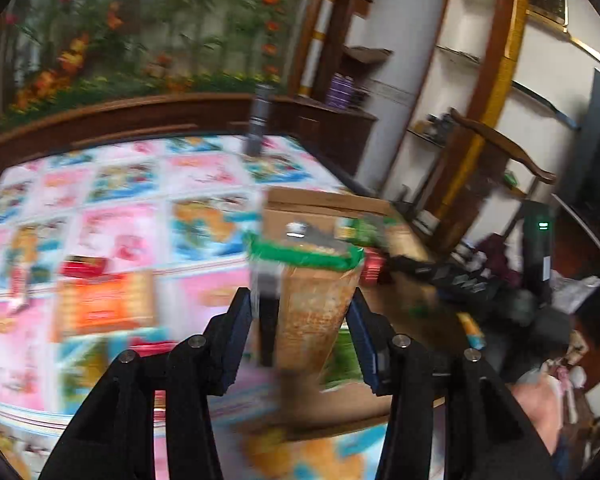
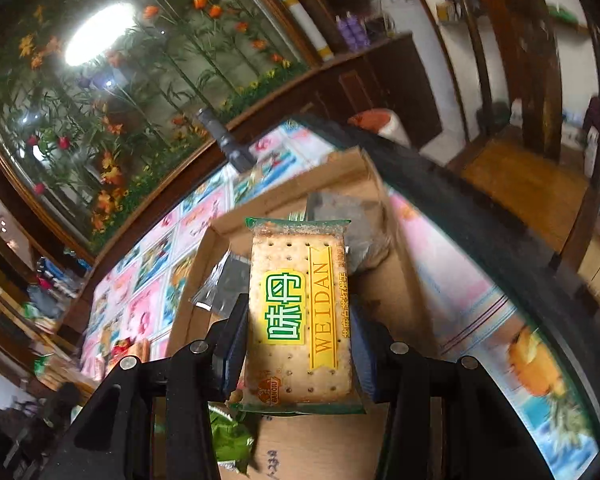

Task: Organize snacks
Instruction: 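Open both grippers to drop the two cracker packs into the box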

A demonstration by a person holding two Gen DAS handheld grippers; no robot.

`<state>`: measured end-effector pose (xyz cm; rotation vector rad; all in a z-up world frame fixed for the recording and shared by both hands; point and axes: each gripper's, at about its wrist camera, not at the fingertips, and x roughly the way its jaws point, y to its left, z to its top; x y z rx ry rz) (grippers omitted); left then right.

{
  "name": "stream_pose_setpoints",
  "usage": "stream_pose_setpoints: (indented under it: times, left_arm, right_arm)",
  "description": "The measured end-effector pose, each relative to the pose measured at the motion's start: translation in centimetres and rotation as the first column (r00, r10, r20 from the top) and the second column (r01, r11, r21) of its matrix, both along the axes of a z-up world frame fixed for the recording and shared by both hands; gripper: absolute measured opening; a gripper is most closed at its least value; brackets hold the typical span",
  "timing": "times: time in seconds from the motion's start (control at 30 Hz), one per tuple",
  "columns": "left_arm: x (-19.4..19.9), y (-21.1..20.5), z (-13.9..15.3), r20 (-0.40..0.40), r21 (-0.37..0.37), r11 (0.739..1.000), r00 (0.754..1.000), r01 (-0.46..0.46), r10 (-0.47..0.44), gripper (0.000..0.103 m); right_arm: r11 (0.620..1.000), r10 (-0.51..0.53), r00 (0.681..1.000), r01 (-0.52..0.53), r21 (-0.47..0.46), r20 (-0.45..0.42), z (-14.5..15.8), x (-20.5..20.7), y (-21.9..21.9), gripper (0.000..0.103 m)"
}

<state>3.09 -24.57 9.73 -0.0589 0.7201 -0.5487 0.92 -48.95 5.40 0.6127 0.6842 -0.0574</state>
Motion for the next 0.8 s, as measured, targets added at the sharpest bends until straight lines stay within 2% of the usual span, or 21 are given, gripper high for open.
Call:
stream_pose_setpoints:
  times: [0.03,0.17,0.27,0.37,0.5,0.63,0.8]
  left_arm:
    - [0.0,-0.8,-0.1,0.006,0.008,1.0,1.0,0.008,-0.008,0.047]
    - [0.8,-3.3,-1.4,-0.064,-0.009,0.998,0.996,0.057,-0.058,0.045]
    - [0.9,-4.5,-2.2,-0.059,0.027,0.997,0.996,0.067,-0.065,0.045]
    - [1.7,-4.7,-3.4,-0.086,0.042,0.997,0.995,0.06,-0.056,0.04]
    - [2.4,-4.3,-4.4,-0.114,0.046,0.998,0.992,0.052,-0.046,0.04]
    - [2.3,-4.1,-4.6,-0.117,0.047,0.997,0.992,0.054,-0.048,0.04]
    - [1.8,-4.1,-4.4,-0.096,0.046,0.997,0.994,0.056,-0.051,0.04]
  right_arm:
    - [1.0,0.002,1.0,-0.002,-0.012,-0.008,0.0,0.1,0.1,0.049]
    - [0.998,0.018,1.0,-0.02,-0.054,-0.024,-0.1,0.1,0.7,0.049]
    - [0.997,0.044,0.999,-0.045,-0.06,-0.027,-0.1,0.4,1.3,0.049]
    - [0.994,0.059,0.998,-0.062,-0.085,-0.035,0.1,0.5,1.9,0.049]
    - [0.988,0.07,0.995,-0.079,-0.135,-0.071,-0.2,0.8,2.8,0.049]
    - [0.979,0.085,0.992,-0.101,-0.175,-0.094,-0.3,1.0,3.4,0.049]
    - [0.977,0.098,0.989,-0.117,-0.18,-0.11,-0.4,1.0,3.6,0.051]
